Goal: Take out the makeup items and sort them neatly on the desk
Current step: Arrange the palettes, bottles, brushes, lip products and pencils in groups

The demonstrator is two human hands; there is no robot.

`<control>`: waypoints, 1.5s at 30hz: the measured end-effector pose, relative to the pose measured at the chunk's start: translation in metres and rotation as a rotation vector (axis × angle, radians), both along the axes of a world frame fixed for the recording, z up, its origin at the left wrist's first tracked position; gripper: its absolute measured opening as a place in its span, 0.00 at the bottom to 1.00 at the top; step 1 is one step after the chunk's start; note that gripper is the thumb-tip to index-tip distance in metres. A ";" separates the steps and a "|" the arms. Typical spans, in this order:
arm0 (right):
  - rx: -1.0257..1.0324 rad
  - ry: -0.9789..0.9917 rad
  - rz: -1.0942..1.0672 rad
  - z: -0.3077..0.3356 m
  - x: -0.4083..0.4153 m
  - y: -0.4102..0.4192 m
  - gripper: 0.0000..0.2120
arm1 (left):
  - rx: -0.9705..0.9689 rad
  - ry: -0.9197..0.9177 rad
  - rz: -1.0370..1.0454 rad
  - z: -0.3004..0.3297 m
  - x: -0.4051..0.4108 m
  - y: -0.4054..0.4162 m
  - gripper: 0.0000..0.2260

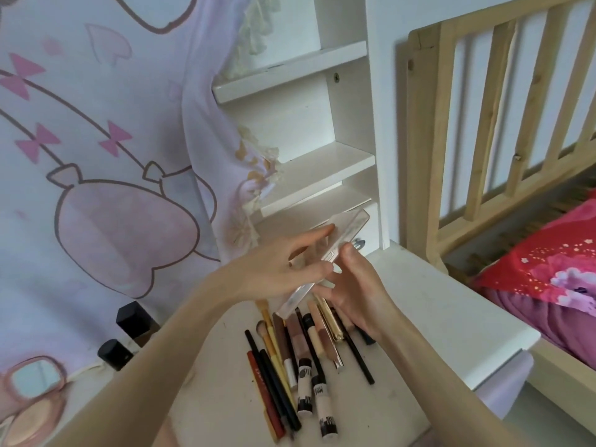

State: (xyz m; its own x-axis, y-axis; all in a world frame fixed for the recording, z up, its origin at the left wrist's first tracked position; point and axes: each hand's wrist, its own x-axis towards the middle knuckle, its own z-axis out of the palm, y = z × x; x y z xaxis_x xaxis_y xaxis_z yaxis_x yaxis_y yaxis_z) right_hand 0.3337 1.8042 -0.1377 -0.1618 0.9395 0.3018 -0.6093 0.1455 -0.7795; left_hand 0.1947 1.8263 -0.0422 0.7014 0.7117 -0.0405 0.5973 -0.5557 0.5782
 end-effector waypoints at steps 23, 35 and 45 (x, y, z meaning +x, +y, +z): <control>-0.056 0.216 -0.034 -0.029 0.041 -0.015 0.34 | -0.009 -0.053 0.031 0.009 0.037 0.021 0.15; -0.524 0.168 -0.579 -0.064 0.115 -0.026 0.14 | 0.076 -0.161 0.227 -0.026 0.133 0.074 0.17; -0.486 -0.769 -1.022 -0.083 0.130 -0.037 0.18 | 0.110 -0.231 0.343 -0.065 0.143 0.094 0.17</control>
State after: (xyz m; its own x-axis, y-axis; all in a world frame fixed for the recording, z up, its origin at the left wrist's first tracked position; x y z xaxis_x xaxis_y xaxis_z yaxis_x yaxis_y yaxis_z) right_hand 0.4639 1.7672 -0.2202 0.6863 0.7248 0.0598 0.2095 -0.1184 -0.9706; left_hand 0.3380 1.9207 -0.1074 0.4046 0.8968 0.1791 0.6203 -0.4130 0.6668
